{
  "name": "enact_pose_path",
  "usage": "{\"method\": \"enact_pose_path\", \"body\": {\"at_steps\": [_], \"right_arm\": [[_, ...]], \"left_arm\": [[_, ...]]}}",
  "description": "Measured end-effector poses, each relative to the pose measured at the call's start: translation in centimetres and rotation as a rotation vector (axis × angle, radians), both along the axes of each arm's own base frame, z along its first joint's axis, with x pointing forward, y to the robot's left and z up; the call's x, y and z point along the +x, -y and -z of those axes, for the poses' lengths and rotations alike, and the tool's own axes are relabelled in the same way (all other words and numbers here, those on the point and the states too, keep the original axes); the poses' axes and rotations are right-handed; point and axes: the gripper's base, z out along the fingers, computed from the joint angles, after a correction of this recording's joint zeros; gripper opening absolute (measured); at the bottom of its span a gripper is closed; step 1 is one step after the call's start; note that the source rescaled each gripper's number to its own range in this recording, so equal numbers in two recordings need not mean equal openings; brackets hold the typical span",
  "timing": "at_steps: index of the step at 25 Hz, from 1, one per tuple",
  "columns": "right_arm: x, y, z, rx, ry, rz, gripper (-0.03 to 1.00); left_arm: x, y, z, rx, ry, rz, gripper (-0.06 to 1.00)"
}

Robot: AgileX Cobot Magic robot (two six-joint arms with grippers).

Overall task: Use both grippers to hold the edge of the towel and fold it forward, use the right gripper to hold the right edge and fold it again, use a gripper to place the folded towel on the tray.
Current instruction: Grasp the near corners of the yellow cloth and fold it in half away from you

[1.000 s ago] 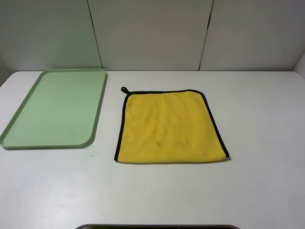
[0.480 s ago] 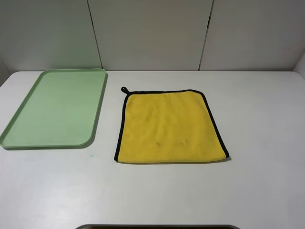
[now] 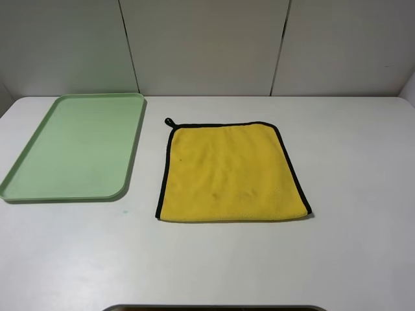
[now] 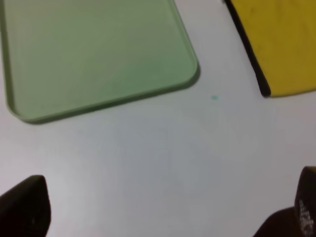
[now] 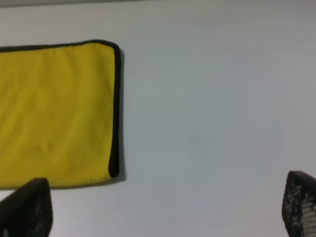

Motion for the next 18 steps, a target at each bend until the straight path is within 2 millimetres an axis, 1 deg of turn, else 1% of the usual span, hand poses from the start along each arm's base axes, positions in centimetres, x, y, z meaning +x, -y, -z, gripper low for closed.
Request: {"method": "enact_pose_path", "body": {"at_steps": [3, 5, 9, 10, 13, 16, 18], "right_arm": [[2.3, -0.2, -1.9, -0.005, -0.024, -0.048, 1.00], [4.1, -0.5, -2.9, -0.020, -0.042, -0.089, 1.00], [8.7, -1.6, -3.4, -0.102, -0.158, -0.204, 1.00], [10.0, -2.1, -3.2, -0.132, -0.197, -0.248, 1.00], [13.2, -3.9, -2.6, -0.224, -0.257, -0.389, 1.00], [16.0, -6.0, -1.4, -0.323, -0.295, -0.533, 1.00], [17.5, -7.5, 0.0, -0.381, -0.323, -0.619, 1.00]], "left_arm": [[2.5, 0.2, -1.6, 0.038, -0.074, 0.037, 0.99], [4.5, 0.3, -2.5, 0.071, -0.124, 0.077, 0.99], [8.5, 1.6, -3.7, 0.122, -0.159, 0.211, 0.99], [9.3, 2.1, -3.8, 0.141, -0.161, 0.259, 0.99], [11.8, 4.1, -3.2, 0.231, -0.190, 0.408, 0.99], [13.9, 6.5, -1.4, 0.335, -0.245, 0.549, 0.99], [14.9, 8.2, -0.1, 0.385, -0.283, 0.632, 0.99]]}}
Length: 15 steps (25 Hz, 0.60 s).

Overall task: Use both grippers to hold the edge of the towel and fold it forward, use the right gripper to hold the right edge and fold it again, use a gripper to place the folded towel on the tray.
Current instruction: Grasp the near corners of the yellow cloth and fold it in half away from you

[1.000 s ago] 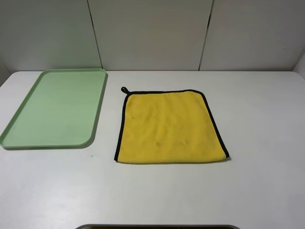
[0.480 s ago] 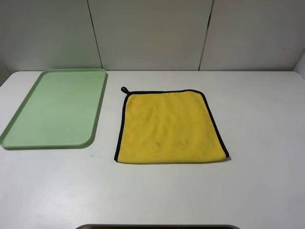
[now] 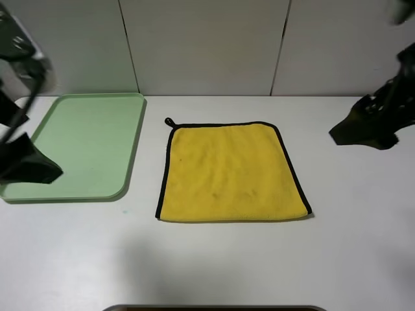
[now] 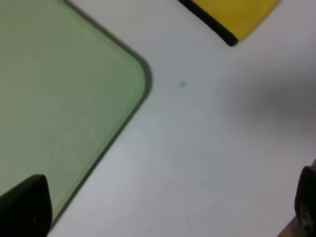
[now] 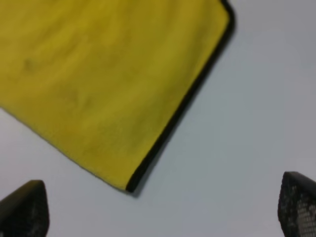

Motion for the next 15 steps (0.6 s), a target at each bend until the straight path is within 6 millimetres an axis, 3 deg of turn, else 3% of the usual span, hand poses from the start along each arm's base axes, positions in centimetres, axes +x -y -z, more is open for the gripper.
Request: {"method": "enact_pose_path", "body": {"at_steps": [8, 15], "right_arm": [[2.8, -4.7, 5.5, -0.116, -0.116, -0.212, 1.00], [3.5, -7.4, 7.8, -0.153, -0.090, -0.335, 1.00]], "left_arm": [[2.3, 5.1, 5.2, 0.119, -0.109, 0.244, 0.98], [3.0, 8.2, 9.6, 0.187, -0.184, 0.370, 0.98]]}}
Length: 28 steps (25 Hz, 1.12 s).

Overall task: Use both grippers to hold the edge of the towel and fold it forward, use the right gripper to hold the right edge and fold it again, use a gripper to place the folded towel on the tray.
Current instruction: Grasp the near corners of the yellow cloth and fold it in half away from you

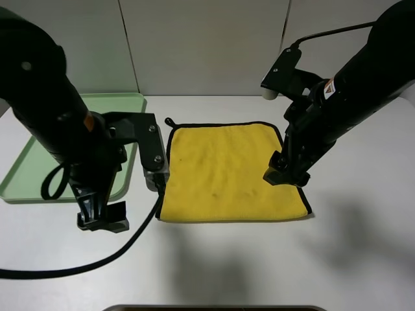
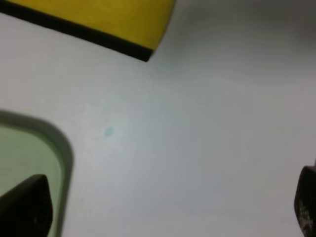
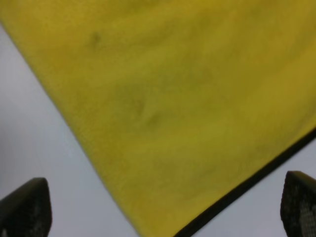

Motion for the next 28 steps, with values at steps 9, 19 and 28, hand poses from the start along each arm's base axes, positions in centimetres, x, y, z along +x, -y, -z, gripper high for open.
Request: {"method": "enact_pose_path", "body": {"at_steps": [9, 19, 28], "right_arm": [[0.2, -0.1, 3.8, -0.204, -0.022, -0.322, 1.00], [0.0, 0.5, 7.7, -0.325, -0.049, -0.500, 1.00], [0.2, 0.4, 10.4, -0.375, -0.107, -0.590, 1.00]], "left_arm": [[0.7, 1.2, 3.4, 0.054, -0.051, 0.091, 0.98], [1.1, 1.6, 3.5, 0.026, -0.006, 0.173, 0.98], [1.4, 1.8, 3.5, 0.002, 0.030, 0.206, 0.98]]}}
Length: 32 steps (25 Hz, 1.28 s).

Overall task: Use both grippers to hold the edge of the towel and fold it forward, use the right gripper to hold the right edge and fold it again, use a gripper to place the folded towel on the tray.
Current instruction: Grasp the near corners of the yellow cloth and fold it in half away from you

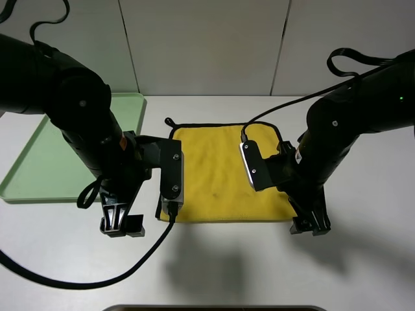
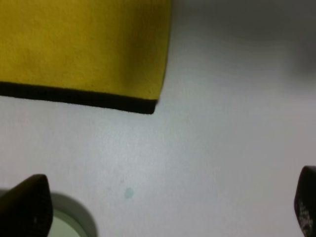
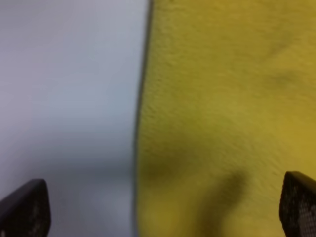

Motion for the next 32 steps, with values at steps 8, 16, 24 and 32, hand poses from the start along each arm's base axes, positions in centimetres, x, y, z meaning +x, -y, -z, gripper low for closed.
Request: {"method": "enact_pose_path", "body": {"at_steps": [8, 16, 24, 32], "right_arm": [[1.0, 1.9, 1.1, -0.019, -0.016, 0.055, 1.00], [1.2, 2.4, 1.3, 0.009, -0.039, 0.110, 1.00], [1.1, 2.2, 2.2, 0.010, -0.078, 0.089, 1.00], [1.1, 2.3, 3.4, -0.013, -0.107, 0.070, 1.00]], "left_arm": [[0.1, 0.2, 0.0, -0.018, 0.005, -0.006, 0.98], [0.3, 0.5, -0.1, -0.054, 0.032, -0.010, 0.98], [0.4, 0.6, -0.1, -0.065, 0.040, -0.011, 0.98], [0.7, 1.0, -0.2, -0.117, 0.072, -0.026, 0.98]]}}
